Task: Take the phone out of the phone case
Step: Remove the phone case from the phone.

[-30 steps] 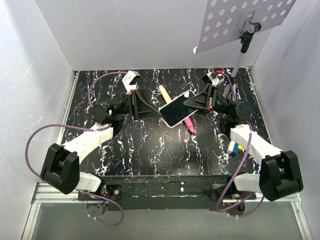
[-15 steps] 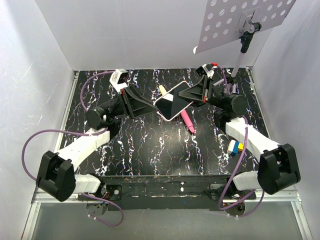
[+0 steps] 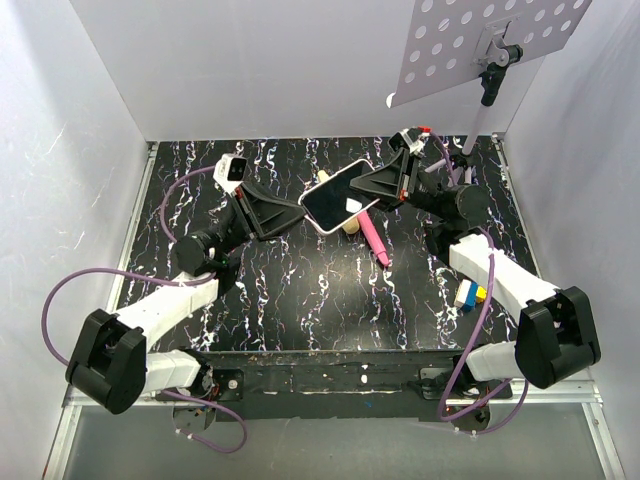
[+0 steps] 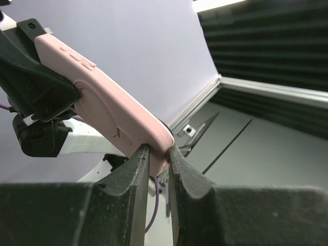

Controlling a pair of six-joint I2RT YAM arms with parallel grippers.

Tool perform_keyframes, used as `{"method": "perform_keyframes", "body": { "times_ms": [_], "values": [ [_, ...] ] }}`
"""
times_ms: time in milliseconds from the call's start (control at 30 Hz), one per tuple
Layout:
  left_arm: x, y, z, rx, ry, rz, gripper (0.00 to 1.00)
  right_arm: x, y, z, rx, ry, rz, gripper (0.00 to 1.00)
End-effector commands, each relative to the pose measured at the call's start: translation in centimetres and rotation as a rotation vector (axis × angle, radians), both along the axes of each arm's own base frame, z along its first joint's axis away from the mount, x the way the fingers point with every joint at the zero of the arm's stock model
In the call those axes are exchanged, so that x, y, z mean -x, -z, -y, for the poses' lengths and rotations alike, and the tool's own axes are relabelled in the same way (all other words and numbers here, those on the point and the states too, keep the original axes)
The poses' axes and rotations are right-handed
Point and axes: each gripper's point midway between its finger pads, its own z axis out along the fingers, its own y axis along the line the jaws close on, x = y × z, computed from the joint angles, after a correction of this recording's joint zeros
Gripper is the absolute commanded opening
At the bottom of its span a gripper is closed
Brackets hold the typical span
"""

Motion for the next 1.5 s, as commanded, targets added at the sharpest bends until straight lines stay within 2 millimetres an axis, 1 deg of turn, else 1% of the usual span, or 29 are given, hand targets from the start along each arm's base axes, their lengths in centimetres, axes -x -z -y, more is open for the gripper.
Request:
{"method": "perform_keyframes", "body": {
  "times_ms": [0, 167, 333, 433, 533, 700, 800, 833, 900, 933, 967, 1000, 1033, 1067, 1100, 1133, 1167, 1200, 1233, 1333, 1400, 1433, 1467],
  "values": [
    [-1.9, 3.3, 0.3, 0.044, -0.036, -0.103, 0.00, 9.5, -7.6, 2.9, -0.272, -0.121, 0.367, 0.01],
    [-3.1, 4.2, -0.1, 0.057, -0.087, -0.186, 0.00, 9.5, -8.0, 3.0, -0.288, -0.105, 0.379, 0.01],
    [-3.5, 4.9, -0.2, 0.051, -0.110, -0.232, 0.00, 9.1, -8.6, 3.0, -0.311, -0.078, 0.396, 0.01],
    [-3.7, 4.8, -0.3, 0.066, -0.123, -0.255, 0.00, 8.6, -8.7, 3.0, -0.330, -0.040, 0.411, 0.01],
    [-3.9, 5.2, -0.3, 0.069, -0.146, -0.297, 0.00, 7.8, -8.6, 2.7, -0.345, 0.023, 0.453, 0.01],
    [-4.6, 7.0, -0.1, 0.040, -0.183, -0.415, 0.00, 7.1, -8.8, 2.6, -0.381, 0.128, 0.515, 0.01],
    [-4.9, 8.3, -0.8, 0.028, -0.225, -0.488, 0.00, 7.5, -9.6, 2.9, -0.398, 0.137, 0.547, 0.01],
    [-5.0, 8.7, -0.9, 0.014, -0.243, -0.501, 0.00, 7.8, -9.8, 3.0, -0.399, 0.126, 0.555, 0.01],
    [-4.4, 8.6, -0.8, -0.042, -0.264, -0.441, 0.00, 7.6, -9.6, 2.9, -0.374, 0.086, 0.526, 0.01],
    [-3.8, 8.5, -0.5, -0.101, -0.274, -0.374, 0.05, 7.3, -9.1, 2.9, -0.360, 0.074, 0.491, 0.01],
    [-3.4, 8.5, 0.1, -0.181, -0.283, -0.302, 0.14, 6.8, -8.3, 2.9, -0.337, 0.075, 0.466, 0.01],
    [-3.0, 8.4, 0.5, -0.251, -0.290, -0.260, 0.28, 6.3, -7.4, 2.8, -0.310, 0.079, 0.445, 0.01],
    [-2.8, 8.8, 0.8, -0.320, -0.305, -0.216, 0.45, 5.7, -6.4, 2.7, -0.280, 0.083, 0.418, 0.01],
    [-2.5, 8.6, 0.8, -0.355, -0.318, -0.169, 0.58, 5.1, -5.4, 2.6, -0.256, 0.093, 0.382, 0.01],
    [-2.2, 8.9, 0.8, -0.401, -0.327, -0.135, 0.69, 4.6, -4.3, 2.4, -0.231, 0.093, 0.354, 0.01],
    [-2.2, 9.2, 0.7, -0.447, -0.345, -0.114, 0.81, 4.3, -3.6, 2.3, -0.211, 0.082, 0.334, 0.01],
    [-2.1, 8.9, 0.6, -0.478, -0.359, -0.089, 0.88, 3.9, -2.9, 2.3, -0.192, 0.082, 0.312, 0.01],
    [-2.1, 9.2, 0.5, -0.517, -0.367, -0.072, 0.96, 3.6, -2.1, 2.1, -0.175, 0.080, 0.291, 0.01],
    [-2.0, 9.2, 0.6, -0.545, -0.360, -0.060, 0.98, 3.3, -1.4, 2.1, -0.158, 0.080, 0.277, 0.01],
    [-2.0, 8.6, 0.7, -0.598, -0.356, -0.014, 0.98, 2.9, -0.1, 2.0, -0.117, 0.078, 0.253, 0.01],
    [-1.9, 8.3, 0.8, -0.619, -0.335, 0.007, 0.92, 2.8, 0.6, 1.9, -0.091, 0.075, 0.250, 0.01],
    [-1.9, 8.2, 0.8, -0.631, -0.325, 0.008, 0.88, 2.7, 0.9, 1.9, -0.075, 0.081, 0.244, 0.01],
    [-1.9, 8.1, 0.9, -0.641, -0.310, 0.015, 0.80, 2.7, 1.2, 1.9, -0.059, 0.085, 0.239, 0.01]
  ]
}}
